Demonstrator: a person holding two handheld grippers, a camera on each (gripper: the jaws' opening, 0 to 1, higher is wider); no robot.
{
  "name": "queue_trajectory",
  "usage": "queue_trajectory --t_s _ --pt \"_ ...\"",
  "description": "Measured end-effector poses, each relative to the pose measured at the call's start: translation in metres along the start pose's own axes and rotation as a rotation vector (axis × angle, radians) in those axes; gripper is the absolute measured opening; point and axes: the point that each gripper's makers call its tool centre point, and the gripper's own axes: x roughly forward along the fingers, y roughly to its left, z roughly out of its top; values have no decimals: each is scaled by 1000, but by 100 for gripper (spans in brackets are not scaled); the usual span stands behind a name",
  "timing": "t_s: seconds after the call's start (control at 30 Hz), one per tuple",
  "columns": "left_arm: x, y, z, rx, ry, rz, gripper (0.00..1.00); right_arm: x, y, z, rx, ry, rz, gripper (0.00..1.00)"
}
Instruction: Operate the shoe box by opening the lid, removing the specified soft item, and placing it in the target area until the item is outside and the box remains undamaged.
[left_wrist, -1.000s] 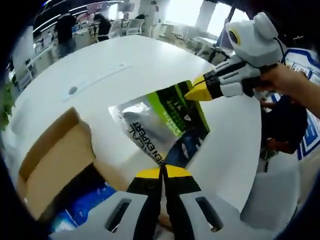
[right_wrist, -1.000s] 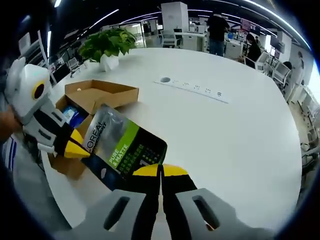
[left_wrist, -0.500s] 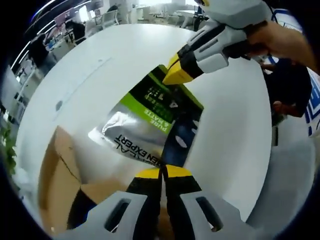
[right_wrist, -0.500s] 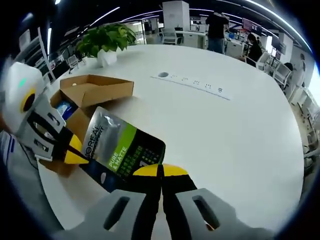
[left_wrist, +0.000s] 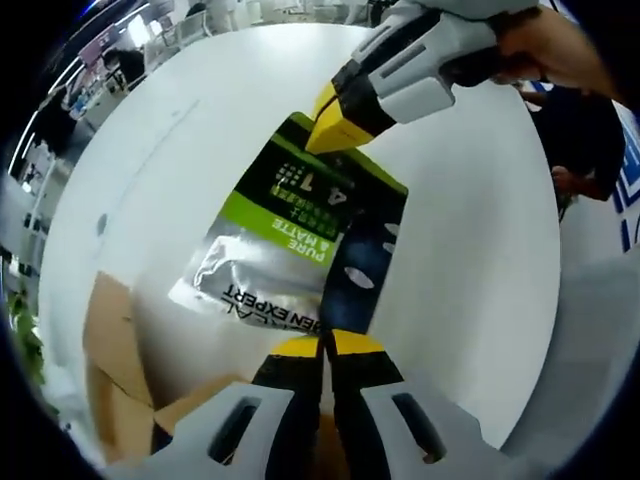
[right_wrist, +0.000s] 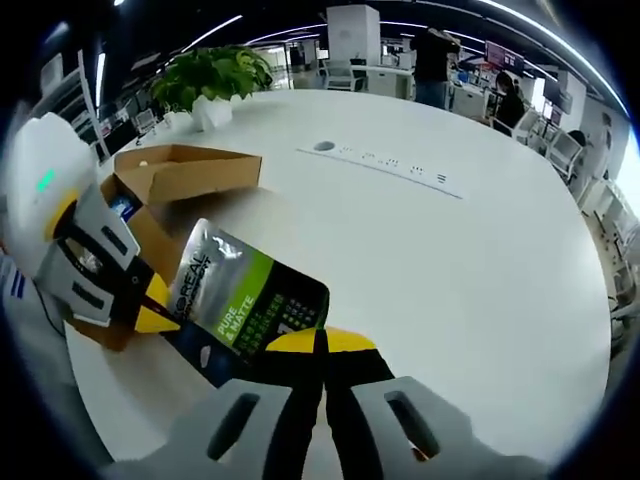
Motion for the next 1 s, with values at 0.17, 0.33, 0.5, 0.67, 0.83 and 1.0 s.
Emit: queue_trajectory --t_s 0.17,0.33,0.5,0.67,0.83,1.0 --pt "3 2 -2 -28 -13 -14 0 5 -2 -2 -24 0 3 0" --pt "8 3 -6 -22 -7 -13 0 11 -1 -6 -23 13 7 0" --pt "7 4 -4 -10 -13 -8 1 15 -4 -12 -28 28 -1 0" --pt "7 3 -3 -1 -18 -4 2 16 -5 -16 -39 35 -3 0" --pt "7 1 -3 5 -20 -2 3 20 -7 -19 -78 38 -9 0" --pt "5 2 -4 20 -20 13 6 20 -9 -19 -82 35 -16 2"
